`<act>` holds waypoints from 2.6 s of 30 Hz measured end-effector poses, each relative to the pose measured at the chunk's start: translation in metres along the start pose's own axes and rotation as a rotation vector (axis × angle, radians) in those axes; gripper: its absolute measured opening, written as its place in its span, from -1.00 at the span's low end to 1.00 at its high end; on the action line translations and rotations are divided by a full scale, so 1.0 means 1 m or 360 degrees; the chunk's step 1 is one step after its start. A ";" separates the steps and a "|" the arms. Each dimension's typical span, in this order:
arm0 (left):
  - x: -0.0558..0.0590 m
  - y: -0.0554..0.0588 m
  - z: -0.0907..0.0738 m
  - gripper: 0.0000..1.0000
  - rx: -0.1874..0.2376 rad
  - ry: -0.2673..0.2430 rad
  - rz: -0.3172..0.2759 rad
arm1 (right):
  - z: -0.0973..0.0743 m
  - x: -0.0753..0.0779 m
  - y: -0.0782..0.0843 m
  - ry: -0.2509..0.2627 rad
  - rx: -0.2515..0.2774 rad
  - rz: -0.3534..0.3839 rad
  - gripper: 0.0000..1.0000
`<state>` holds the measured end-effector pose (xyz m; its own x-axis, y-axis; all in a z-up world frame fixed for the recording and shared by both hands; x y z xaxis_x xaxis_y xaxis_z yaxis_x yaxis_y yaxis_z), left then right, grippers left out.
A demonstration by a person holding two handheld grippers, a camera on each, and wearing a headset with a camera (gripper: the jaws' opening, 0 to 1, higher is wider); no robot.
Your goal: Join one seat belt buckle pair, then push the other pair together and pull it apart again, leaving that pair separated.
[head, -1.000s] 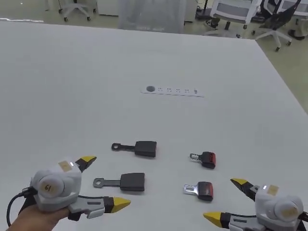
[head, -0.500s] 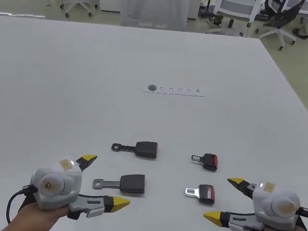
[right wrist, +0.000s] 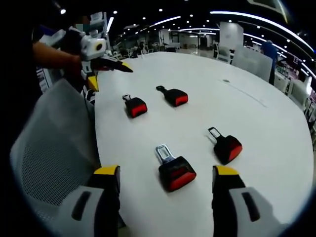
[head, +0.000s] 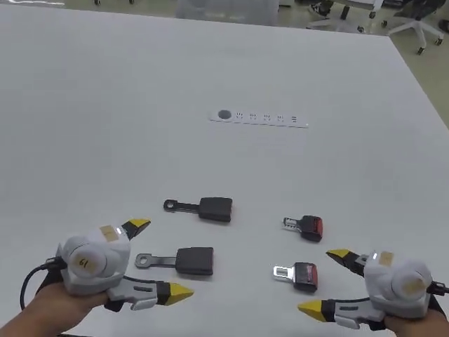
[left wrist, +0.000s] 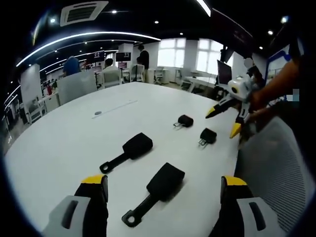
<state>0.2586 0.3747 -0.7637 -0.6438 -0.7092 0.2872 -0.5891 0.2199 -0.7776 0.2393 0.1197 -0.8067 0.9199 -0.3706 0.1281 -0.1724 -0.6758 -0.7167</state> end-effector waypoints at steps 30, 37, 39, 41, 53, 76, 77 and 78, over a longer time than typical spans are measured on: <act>-0.009 0.030 0.065 0.53 -0.0293 0.0200 0.0122 | 0.031 0.011 0.027 -0.0297 -0.0114 -0.0053 0.41; -0.015 0.044 0.071 0.26 -0.0390 0.0269 0.0213 | 0.033 0.002 0.028 -0.0406 -0.0120 -0.0144 0.41; -0.013 0.052 0.072 0.18 -0.0462 0.0311 0.0272 | 0.033 0.004 0.027 -0.0413 -0.0109 -0.0101 0.41; -0.008 0.050 0.072 0.08 -0.0434 0.0353 0.0271 | 0.035 0.003 0.026 -0.0425 -0.0098 -0.0129 0.39; -0.013 0.050 0.074 -0.26 -0.0466 0.0402 0.0457 | 0.039 0.008 0.027 -0.0437 -0.0075 -0.0236 0.05; -0.012 0.053 0.078 -0.31 -0.0652 0.0565 0.0743 | 0.034 0.008 0.033 -0.0542 -0.0127 -0.0314 -0.32; -0.012 0.053 0.078 -0.31 -0.0656 0.0568 0.0746 | 0.035 0.008 0.032 -0.0544 -0.0119 -0.0324 -0.32; -0.012 0.053 0.078 -0.31 -0.0662 0.0574 0.0758 | 0.036 0.008 0.031 -0.0547 -0.0114 -0.0328 -0.32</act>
<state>0.2734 0.3431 -0.8520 -0.9553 -0.2240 0.1928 -0.2955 0.7370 -0.6079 0.2535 0.1186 -0.8526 0.9998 0.0035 0.0189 0.0149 -0.7607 -0.6490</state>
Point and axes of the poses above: the centre of the closed fingertips' face, and the gripper's own axes: z roughly forward along the fingers, x roughly to its right, y roughly out of its underside, the point moved 1 cm from there along -z, roughly backward along the fingers, and after that the axes turned 15 degrees about -z, right-handed, at the moved point
